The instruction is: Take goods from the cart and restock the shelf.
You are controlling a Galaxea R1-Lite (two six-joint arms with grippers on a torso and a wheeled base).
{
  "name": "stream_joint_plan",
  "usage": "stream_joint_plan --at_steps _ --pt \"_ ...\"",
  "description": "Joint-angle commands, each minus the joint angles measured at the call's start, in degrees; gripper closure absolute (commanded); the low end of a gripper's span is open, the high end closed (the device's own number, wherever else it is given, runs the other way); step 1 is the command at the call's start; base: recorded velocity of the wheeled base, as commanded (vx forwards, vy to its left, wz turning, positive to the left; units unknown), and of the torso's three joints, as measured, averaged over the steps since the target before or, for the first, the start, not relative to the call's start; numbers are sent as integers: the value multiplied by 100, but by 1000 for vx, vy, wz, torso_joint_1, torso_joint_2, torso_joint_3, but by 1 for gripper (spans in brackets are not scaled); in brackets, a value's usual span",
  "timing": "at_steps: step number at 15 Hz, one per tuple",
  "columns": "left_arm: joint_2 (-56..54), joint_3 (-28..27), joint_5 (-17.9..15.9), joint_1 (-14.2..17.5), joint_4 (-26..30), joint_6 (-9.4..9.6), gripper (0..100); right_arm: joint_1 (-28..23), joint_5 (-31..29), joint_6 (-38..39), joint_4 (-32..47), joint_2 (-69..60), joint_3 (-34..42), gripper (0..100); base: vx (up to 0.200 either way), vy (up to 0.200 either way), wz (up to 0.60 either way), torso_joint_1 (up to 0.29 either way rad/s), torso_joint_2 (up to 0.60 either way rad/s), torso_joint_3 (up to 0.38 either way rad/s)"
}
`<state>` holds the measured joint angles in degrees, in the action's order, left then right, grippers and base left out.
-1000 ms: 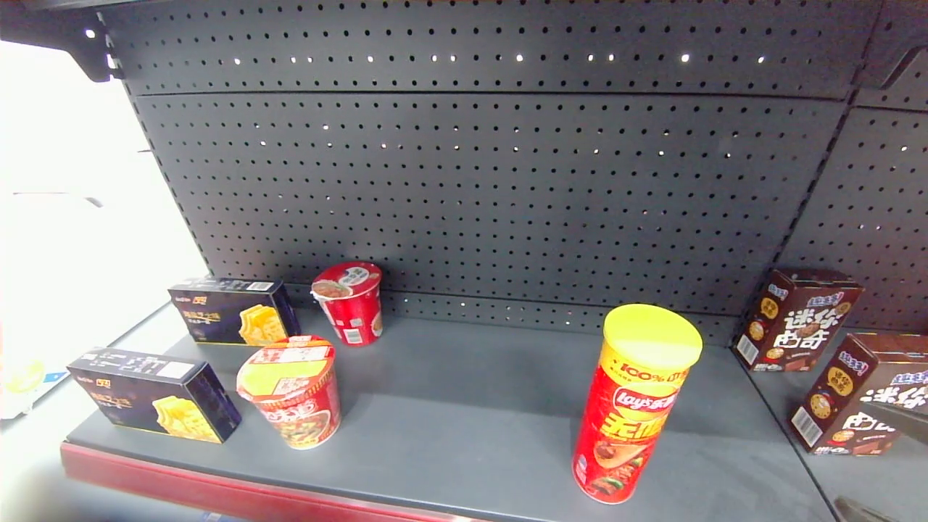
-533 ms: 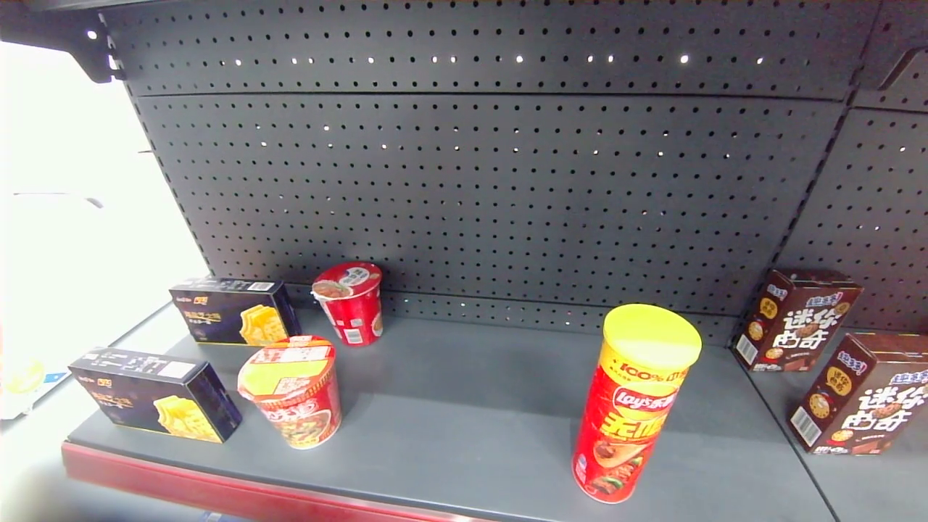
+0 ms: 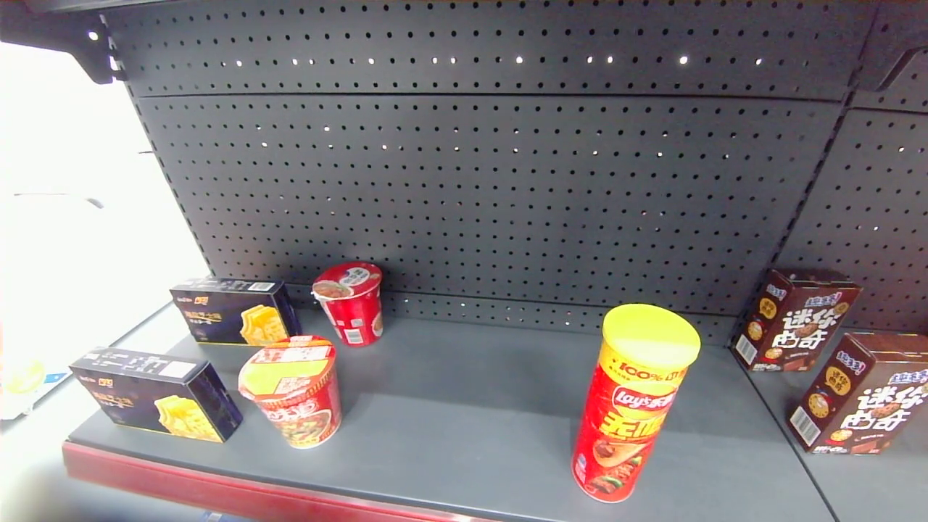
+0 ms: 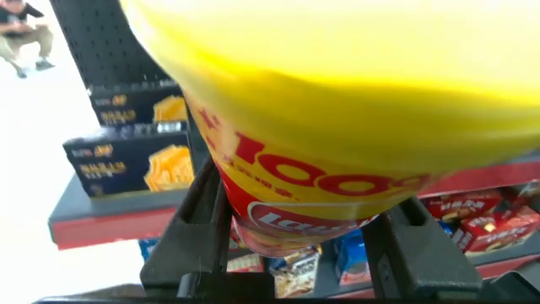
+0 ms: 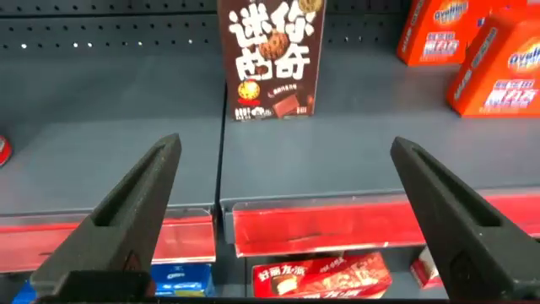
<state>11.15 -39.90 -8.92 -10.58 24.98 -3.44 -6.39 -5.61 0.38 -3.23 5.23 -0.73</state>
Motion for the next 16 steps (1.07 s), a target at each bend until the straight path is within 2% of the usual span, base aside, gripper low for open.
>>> stream_joint_plan --at_steps 1,2,3,5,6,7,8,10,11,12,13,14,15,16 --pt "423 -334 -66 -14 7 212 100 -3 -19 41 -11 -13 73 0 0 0 0 0 0 0" --pt "616 -466 -189 -49 -19 282 100 -3 -19 6 -11 -13 73 0 0 0 0 0 0 0" --pt "1117 -809 -505 -128 -98 300 100 -3 33 15 -2 -13 73 0 0 0 0 0 0 0" --pt "1855 -1160 -1103 -190 -687 291 100 -3 69 41 24 -13 73 0 0 0 0 0 0 0" --pt "1855 -1160 -1103 -190 -687 291 100 -3 69 41 24 -13 73 0 0 0 0 0 0 0" --pt "2541 -1310 -1894 -190 -1206 291 100 -3 86 68 24 -13 73 0 0 0 0 0 0 0" --pt "2778 -1275 -2114 -190 -1259 282 100 -3 86 147 24 -13 73 0 0 0 0 0 0 0" --pt "3077 -1275 -2245 -225 -1294 282 100 -3 69 191 24 -13 73 0 0 0 0 0 0 0" --pt "3683 -1064 -2579 -506 -1751 186 100 -3 42 200 24 -13 73 0 0 0 0 0 0 0" --pt "3894 -932 -2632 -550 -2067 150 100 -3 86 200 24 -13 73 0 0 0 0 0 0 0" --pt "4255 -721 -2658 -585 -2700 124 100 -3 113 191 24 -13 73 0 0 0 0 0 0 0" --pt "4870 -510 -2641 -770 -3544 124 100 -3 271 182 103 -13 73 0 0 0 0 0 0 0" --pt "5257 -457 -2641 -832 -3930 124 100 -3 306 120 385 -13 64 0 0 0 0 0 0 0" --pt "5441 -457 -2641 -849 -4080 133 100 -3 323 68 411 -22 56 0 0 0 0 0 0 0"
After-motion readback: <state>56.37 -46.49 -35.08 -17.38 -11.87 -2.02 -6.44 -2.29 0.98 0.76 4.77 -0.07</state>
